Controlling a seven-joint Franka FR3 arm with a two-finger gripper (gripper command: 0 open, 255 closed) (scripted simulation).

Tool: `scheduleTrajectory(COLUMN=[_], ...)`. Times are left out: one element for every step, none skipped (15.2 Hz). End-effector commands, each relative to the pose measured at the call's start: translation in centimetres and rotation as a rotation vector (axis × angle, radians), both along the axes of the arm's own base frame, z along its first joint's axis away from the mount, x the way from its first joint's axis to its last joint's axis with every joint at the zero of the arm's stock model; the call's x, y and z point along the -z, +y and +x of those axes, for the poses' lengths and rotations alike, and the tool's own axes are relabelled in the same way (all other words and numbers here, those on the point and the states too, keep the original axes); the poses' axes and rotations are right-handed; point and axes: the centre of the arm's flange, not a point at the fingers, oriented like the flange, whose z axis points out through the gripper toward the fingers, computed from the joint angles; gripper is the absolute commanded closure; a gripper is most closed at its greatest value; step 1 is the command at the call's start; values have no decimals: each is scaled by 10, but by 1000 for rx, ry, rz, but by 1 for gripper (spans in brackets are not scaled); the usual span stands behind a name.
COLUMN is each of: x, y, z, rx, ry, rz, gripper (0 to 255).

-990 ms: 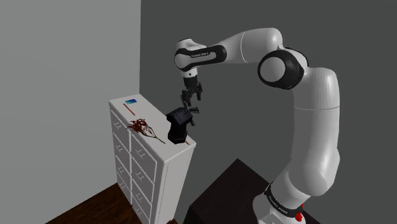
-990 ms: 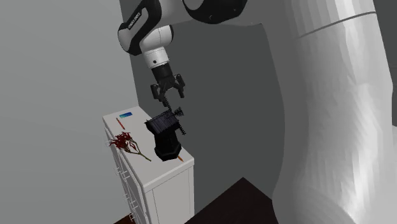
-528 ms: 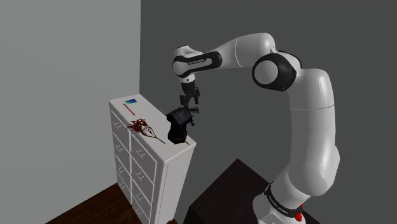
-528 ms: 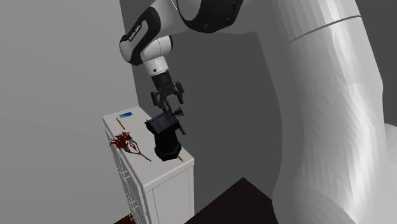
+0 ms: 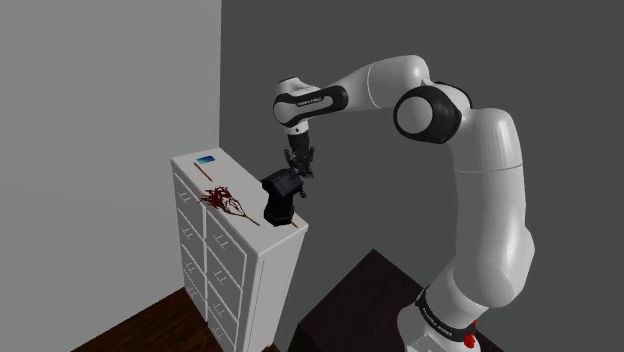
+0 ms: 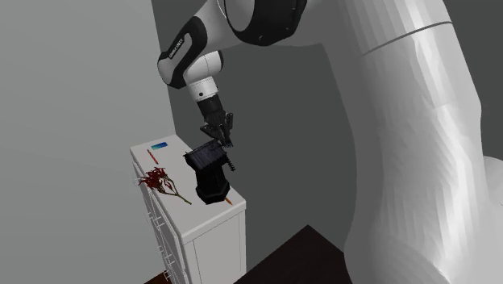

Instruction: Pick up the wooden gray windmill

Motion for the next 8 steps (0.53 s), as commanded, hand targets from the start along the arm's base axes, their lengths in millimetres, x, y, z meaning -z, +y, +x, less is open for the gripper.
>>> scheduleTrajectory(x=[1, 1, 1, 2, -4, -9, -14, -20], y=[0, 0, 0, -2, -2, -2, -2, -2], z=[0, 0, 0, 0, 0, 0, 0, 0], rx=[0, 0, 0, 0, 0, 0, 0, 0], ry=[1, 1, 1, 1, 1, 1, 1, 1], rz=[0, 0, 0, 0, 0, 0, 0, 0], gripper=[255, 255, 255, 255, 255, 255, 255, 255])
